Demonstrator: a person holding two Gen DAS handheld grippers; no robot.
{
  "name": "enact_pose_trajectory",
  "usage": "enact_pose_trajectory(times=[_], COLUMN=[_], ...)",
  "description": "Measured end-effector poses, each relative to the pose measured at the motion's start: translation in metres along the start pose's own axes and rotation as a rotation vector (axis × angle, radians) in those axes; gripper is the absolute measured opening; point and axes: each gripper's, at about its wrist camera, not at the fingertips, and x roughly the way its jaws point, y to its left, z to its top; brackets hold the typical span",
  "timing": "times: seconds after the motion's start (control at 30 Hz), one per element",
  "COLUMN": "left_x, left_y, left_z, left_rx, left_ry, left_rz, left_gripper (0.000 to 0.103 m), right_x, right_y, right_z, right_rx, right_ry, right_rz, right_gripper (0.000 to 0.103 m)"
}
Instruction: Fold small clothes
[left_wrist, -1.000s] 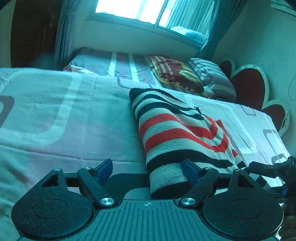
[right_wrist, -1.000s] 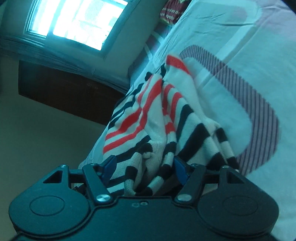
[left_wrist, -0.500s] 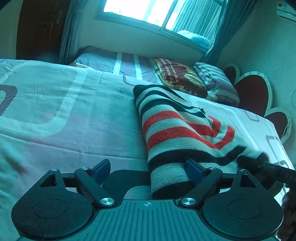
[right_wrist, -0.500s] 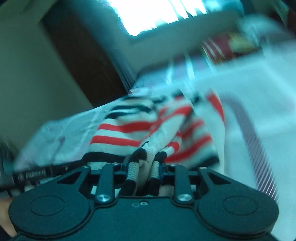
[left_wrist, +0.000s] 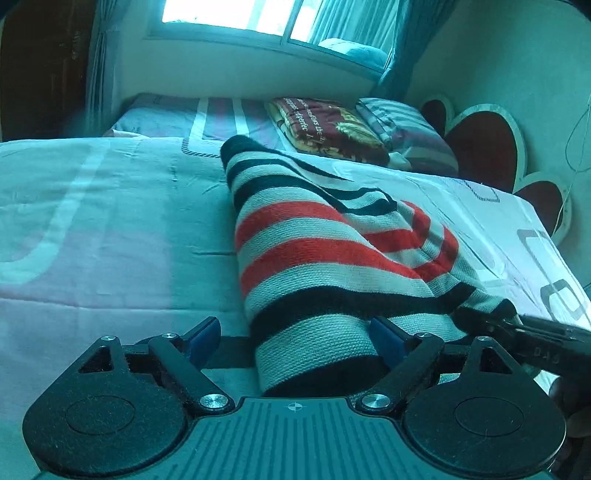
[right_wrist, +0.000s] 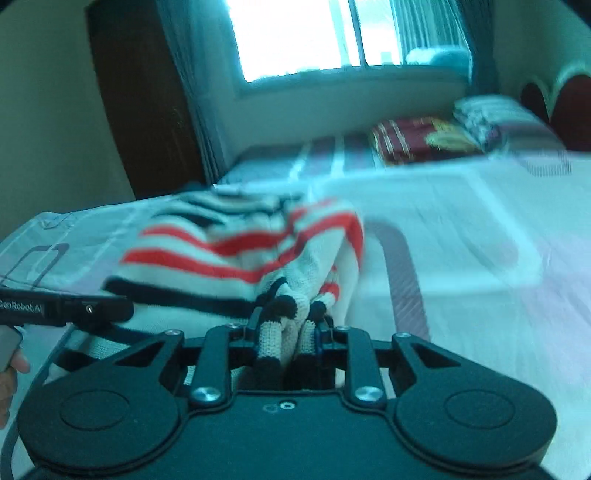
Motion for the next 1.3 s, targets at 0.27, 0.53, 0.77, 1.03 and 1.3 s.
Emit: enact_pose_trajectory(times=[0.27, 0.53, 0.77, 1.03, 1.3], left_x=[-0.012, 0.029, 0.041, 0.035, -0.02], left_y=[0.026, 0.04, 0.029, 0.02, 0.03], left_z=[0.034, 0.058, 0.059, 0.051, 0.011], left_rx=[-0.021, -0.029, -0.003, 0.042, -0.025], left_ry=[-0.048, 0.032, 0.038, 0.022, -0.024], left_rz=[-0.008, 0.006, -0.001, 0.027, -0.088], left_gripper=[0.088, 0.088, 0.088, 0.088, 0.088], right_x=[-0.021, 0.055, 0.041, 0.035, -0.053], right_y=[-0.043, -0.091, -0.056, -0.059, -0.045], right_z=[0.027, 0.062, 0.066, 0.063, 0.016], right_rx=[0.138, 0.383, 0.045, 0.129, 0.187], right_ry=[-0.106, 0.015, -0.103, -0.025, -0.053], right_rz=[0.097, 0.281, 0.118, 0.046, 0.147], right_gripper=[0.057, 0.037, 0.01, 0.03, 0.037])
